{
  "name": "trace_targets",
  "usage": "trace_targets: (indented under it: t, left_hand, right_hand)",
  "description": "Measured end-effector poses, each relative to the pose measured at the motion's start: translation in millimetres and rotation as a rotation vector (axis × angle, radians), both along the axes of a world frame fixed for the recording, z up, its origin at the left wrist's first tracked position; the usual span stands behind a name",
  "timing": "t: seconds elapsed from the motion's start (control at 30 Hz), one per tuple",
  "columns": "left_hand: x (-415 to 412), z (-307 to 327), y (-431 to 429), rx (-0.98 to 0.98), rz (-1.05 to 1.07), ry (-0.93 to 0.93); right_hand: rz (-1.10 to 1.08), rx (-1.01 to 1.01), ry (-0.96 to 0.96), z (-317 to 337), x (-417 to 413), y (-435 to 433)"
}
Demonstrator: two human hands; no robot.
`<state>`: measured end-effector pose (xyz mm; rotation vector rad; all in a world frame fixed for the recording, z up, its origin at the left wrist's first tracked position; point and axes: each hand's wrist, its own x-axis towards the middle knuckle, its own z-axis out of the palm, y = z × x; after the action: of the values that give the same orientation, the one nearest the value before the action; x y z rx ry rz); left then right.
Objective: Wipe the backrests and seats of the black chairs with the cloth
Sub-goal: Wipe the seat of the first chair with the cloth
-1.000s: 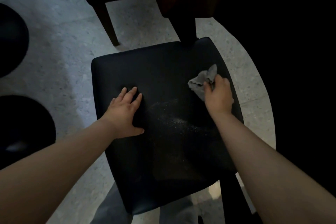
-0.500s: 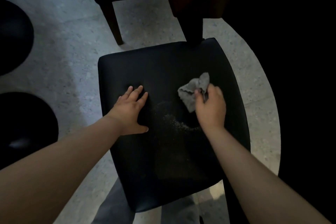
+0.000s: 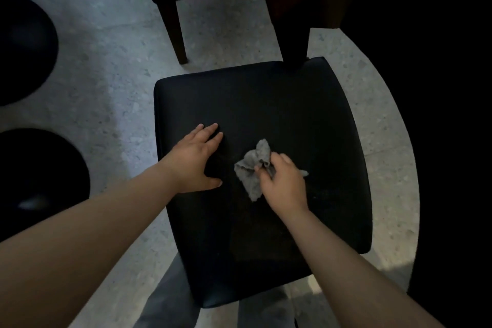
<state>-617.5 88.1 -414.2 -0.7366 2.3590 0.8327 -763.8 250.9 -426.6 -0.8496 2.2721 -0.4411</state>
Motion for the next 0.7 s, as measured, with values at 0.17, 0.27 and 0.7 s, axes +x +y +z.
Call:
trace_targets:
  t: [0.17, 0.27, 0.7]
  left_hand:
    - [15.3, 5.0, -2.2, -0.06, 0.01, 0.064]
    - [17.8, 5.8, -6.1, -0.104, 0.018, 0.047]
    - [36.7, 2.4, -1.5, -0.107, 0.055, 0.027]
  right_hand:
    - [-0.156, -0.088, 0.178, 7.4, -44.9, -33.2]
    - [-0.095, -0.039, 0.165, -1.5, -51.9, -54.1]
    - [-0.045, -0.094, 0.066, 6.8, -0.2, -17.3]
